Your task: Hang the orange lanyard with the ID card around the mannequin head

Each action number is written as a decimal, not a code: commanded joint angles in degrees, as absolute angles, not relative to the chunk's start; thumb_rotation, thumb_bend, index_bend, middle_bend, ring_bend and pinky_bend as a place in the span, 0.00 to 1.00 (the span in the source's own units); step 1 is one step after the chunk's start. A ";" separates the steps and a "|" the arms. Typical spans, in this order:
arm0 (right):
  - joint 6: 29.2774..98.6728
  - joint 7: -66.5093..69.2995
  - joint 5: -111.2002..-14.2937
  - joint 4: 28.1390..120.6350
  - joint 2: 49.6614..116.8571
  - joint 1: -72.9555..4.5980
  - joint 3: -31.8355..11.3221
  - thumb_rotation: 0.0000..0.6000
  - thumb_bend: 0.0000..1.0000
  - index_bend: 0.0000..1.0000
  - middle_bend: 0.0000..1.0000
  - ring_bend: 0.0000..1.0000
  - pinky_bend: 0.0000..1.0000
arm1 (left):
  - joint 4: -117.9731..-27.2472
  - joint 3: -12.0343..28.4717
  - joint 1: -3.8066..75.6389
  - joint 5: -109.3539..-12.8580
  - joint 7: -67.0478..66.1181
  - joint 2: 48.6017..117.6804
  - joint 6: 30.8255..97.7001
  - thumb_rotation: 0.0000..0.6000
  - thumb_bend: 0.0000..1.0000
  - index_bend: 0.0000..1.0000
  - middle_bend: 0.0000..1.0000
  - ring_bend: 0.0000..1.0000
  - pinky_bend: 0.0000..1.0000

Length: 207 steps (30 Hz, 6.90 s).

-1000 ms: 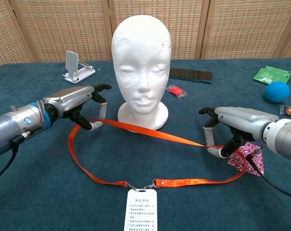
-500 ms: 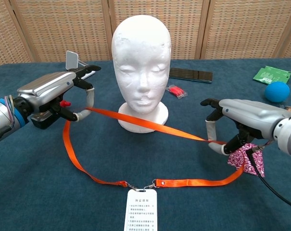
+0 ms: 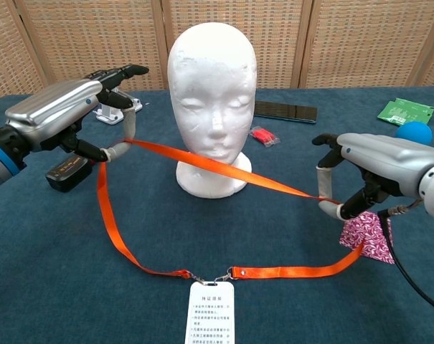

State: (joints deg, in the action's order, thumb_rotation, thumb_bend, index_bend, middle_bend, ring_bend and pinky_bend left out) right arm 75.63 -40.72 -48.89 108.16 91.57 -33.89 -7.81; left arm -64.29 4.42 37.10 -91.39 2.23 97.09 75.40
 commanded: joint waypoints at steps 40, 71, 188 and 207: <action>83.37 -41.00 -51.63 120.44 85.51 -29.89 -9.02 1.00 0.68 0.79 0.00 0.00 0.00 | -76.53 5.96 36.41 -96.83 -0.67 89.53 81.79 1.00 0.52 0.83 0.00 0.00 0.00; 81.17 -37.38 -40.88 121.16 77.98 -37.89 -28.19 1.00 0.69 0.79 0.00 0.00 0.00 | -89.11 20.81 43.28 -74.66 -3.25 78.88 66.95 1.00 0.52 0.83 0.00 0.00 0.00; 55.52 -18.18 -79.17 107.70 69.18 -35.97 3.90 1.00 0.79 0.07 0.83 0.80 0.90 | -105.39 3.91 14.56 -71.81 -10.44 61.45 84.89 1.00 0.00 0.00 0.00 0.00 0.00; 46.89 -34.39 -57.16 103.13 83.85 -47.92 -3.48 1.00 0.80 0.07 0.83 0.81 0.93 | -106.08 5.57 13.28 -71.11 -12.58 61.11 84.00 1.00 0.00 0.00 0.00 0.00 0.00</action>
